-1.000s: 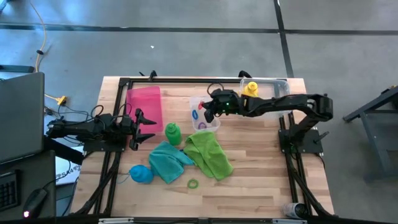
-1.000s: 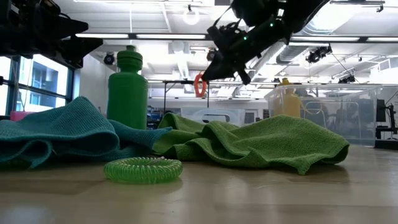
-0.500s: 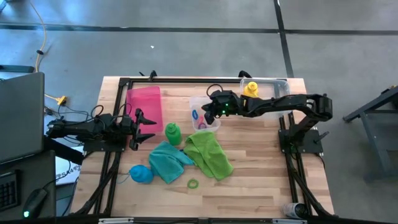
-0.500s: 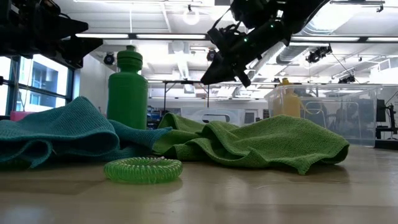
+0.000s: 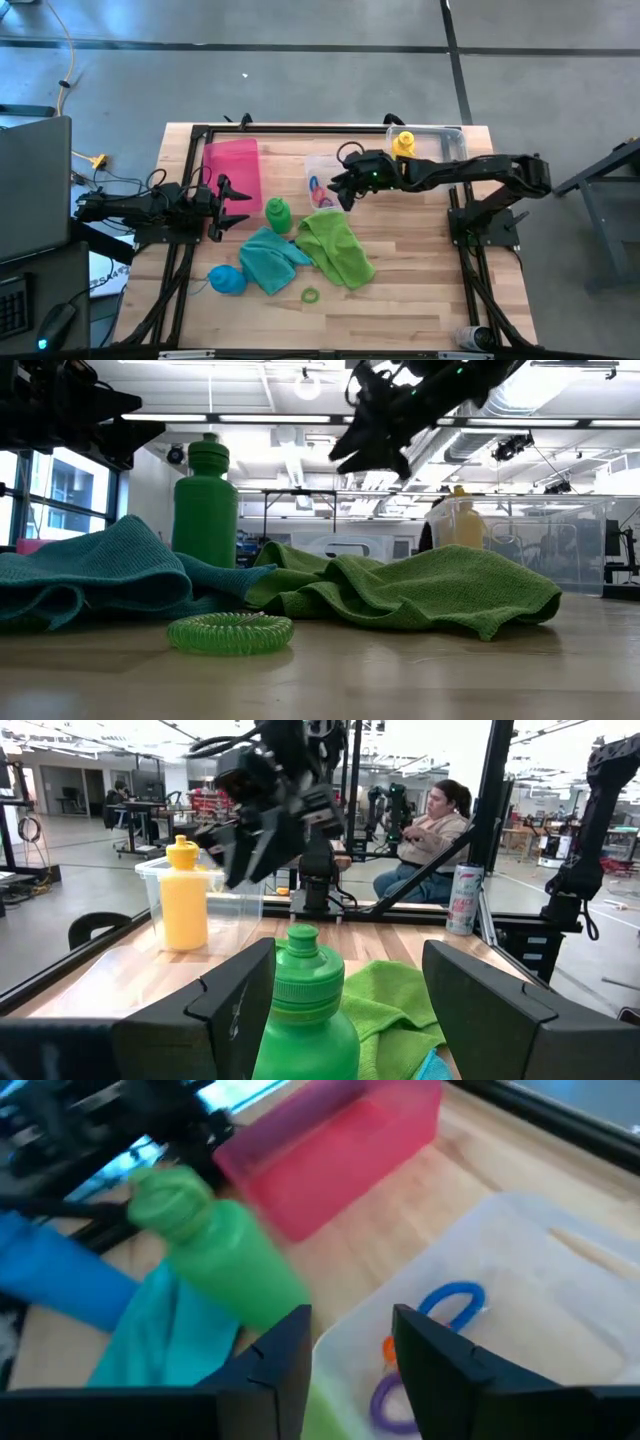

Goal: Pick & Place Sports Items
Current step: Put the blue microfiber towel into the red bin

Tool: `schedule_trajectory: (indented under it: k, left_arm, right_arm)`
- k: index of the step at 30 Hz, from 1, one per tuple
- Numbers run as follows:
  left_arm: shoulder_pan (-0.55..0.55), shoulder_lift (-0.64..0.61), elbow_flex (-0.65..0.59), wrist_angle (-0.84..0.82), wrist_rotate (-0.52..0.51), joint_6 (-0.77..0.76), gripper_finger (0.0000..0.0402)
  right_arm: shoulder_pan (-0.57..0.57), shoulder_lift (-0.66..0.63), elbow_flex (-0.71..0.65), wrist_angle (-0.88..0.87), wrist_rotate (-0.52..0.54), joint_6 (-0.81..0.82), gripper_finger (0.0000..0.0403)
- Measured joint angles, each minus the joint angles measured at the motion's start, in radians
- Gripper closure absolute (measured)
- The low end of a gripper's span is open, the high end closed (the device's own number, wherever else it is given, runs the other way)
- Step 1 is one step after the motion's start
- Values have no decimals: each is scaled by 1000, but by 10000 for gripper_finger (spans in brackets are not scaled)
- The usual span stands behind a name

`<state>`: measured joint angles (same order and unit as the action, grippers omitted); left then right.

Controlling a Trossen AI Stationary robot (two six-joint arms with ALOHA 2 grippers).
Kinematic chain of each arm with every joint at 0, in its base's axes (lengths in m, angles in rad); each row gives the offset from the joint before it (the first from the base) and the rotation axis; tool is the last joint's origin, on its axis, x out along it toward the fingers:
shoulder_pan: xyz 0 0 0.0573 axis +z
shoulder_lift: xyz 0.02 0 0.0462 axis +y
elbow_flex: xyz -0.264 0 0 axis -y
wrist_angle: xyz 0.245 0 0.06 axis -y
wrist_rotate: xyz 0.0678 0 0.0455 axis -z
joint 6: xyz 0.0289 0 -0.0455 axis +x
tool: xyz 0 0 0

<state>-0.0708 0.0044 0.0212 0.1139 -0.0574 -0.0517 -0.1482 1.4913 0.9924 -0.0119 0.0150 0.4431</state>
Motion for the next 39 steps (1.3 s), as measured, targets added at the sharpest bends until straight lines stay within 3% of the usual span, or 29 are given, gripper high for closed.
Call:
schedule_trajectory:
  k: [5,12,33,39]
  left_arm:
    - [0,0,0,0,0,0,152]
    - [0,0,0,0,0,0,152]
    - [0,0,0,0,0,0,152]
    - [0,0,0,0,0,0,152]
  right_arm:
    - [59,-82,0,-90,-13,5,254]
    - [182,-245,1,-188,184,-40,244]
    - [477,-676,1,-507,447,-60,244]
    - [496,-746,0,-552,454,-109,251]
